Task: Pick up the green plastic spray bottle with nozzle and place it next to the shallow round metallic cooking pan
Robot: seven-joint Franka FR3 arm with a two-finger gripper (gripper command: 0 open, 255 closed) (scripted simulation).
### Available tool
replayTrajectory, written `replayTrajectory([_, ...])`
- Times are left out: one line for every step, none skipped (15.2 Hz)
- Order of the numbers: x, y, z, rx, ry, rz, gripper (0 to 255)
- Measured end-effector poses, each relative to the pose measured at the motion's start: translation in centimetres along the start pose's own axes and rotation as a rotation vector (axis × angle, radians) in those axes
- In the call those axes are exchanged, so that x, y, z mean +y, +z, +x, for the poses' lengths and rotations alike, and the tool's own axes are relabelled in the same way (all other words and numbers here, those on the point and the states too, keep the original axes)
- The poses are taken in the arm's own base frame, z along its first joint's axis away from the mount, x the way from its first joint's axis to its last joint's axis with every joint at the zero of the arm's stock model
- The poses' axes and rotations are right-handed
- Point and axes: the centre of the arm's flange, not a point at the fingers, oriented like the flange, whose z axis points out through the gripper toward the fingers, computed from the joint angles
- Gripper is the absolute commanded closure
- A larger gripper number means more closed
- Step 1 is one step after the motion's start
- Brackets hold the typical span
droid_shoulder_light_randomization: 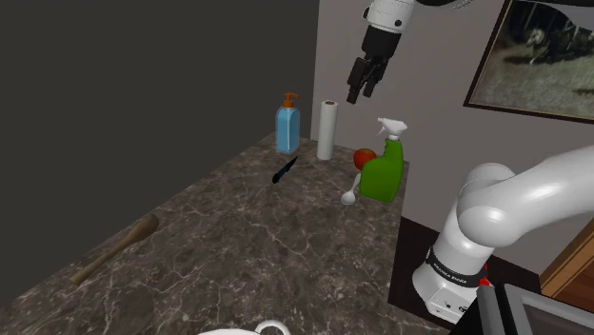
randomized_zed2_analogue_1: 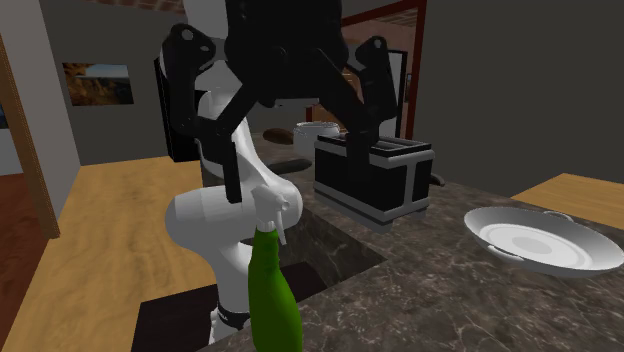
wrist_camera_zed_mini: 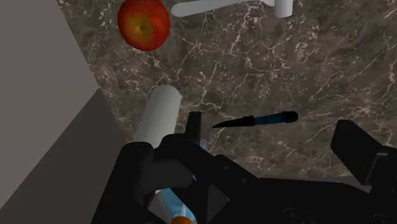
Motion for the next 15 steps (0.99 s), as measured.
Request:
replayTrajectory([0.0,0.0,0.0,0.0,0.0,0.0,0])
replayTrajectory([0.1,-0.1,-0.4,-0.006,0.0,0.002,0])
replayTrajectory([0.2,0.2,-1.3,-0.017,0.0,0.005,0])
replayTrajectory([0.3,0.1,-2.5,-0.028,0.0,0.008,0])
replayTrajectory([0.4,0.2,-3.5,-0.041,0.001,0.012,0])
replayTrajectory([0.3,0.0,-4.5,-0.054,0.001,0.016,0])
replayTrajectory([0.5,-0.1,-5.3,-0.068,0.001,0.02,0])
replayTrajectory([0.7,0.0,-6.4,-0.082,0.001,0.024,0])
replayTrajectory([0.9,0.2,-7.5,-0.096,0.001,0.028,0])
replayTrajectory([1.2,0.1,-8.7,-0.11,0.001,0.032,0])
replayTrajectory([1.2,0.1,-9.5,-0.121,0.001,0.035,0])
replayTrajectory([1.3,0.2,-10.1,-0.127,0.001,0.037,0])
replayTrajectory([1.3,0.5,-10.3,-0.13,0.0,0.038,0])
replayTrajectory([1.4,0.9,-10.5,-0.132,0.001,0.039,0])
replayTrajectory([1.3,1.4,-10.6,-0.133,0.001,0.039,0])
